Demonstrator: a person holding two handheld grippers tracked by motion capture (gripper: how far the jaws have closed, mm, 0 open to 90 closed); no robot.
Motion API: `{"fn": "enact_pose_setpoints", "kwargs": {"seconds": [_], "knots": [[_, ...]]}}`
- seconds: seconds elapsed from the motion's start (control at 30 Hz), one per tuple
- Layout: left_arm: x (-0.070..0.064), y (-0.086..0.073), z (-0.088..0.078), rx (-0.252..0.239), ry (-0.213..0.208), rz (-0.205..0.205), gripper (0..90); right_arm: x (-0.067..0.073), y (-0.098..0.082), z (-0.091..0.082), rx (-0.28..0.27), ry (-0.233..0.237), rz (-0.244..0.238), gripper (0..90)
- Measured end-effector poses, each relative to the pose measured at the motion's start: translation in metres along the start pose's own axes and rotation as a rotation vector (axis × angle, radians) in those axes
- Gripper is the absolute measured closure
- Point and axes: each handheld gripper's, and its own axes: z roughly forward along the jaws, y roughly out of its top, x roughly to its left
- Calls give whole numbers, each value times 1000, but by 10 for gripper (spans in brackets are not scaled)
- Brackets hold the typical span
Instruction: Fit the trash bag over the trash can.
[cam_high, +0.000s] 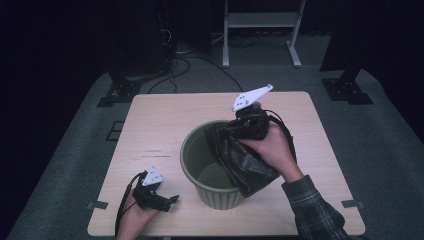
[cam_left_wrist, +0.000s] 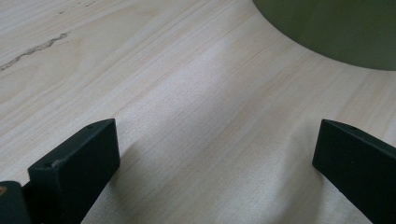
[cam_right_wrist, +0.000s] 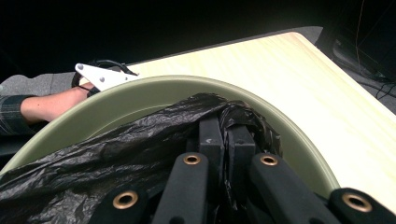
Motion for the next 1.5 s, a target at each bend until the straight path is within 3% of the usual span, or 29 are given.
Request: {"fn": "enact_pose_setpoints", "kwargs": {"seconds": [0.13, 0.33, 0.6, 0.9, 1.03, 1.27, 1.4, 1.5], "knots": [[-1, 5, -7, -17, 2, 16, 0, 0, 0, 0, 1, 3, 0, 873], [-6, 26, -30, -90, -56, 40, 1, -1, 0, -3, 0, 3, 2, 866], [-13, 53, -55, -133, -121, 77, 1, -2, -1, -5, 2, 5, 2, 869], [-15, 87, -94, -219, -145, 107, 74, -3, -2, -7, -1, 6, 4, 869], [-15, 108, -110, -273, -165, 145, 135, -2, -1, -8, 7, 22, 0, 871], [-21, 138, -111, -288, -186, 205, 238, -1, -1, -3, 16, 59, -3, 874], [-27, 163, -97, -285, -203, 252, 241, 1, 0, -1, 14, 83, -9, 874], [-29, 170, -91, -282, -206, 263, 252, 2, 0, -1, 5, 99, -7, 874]]}}
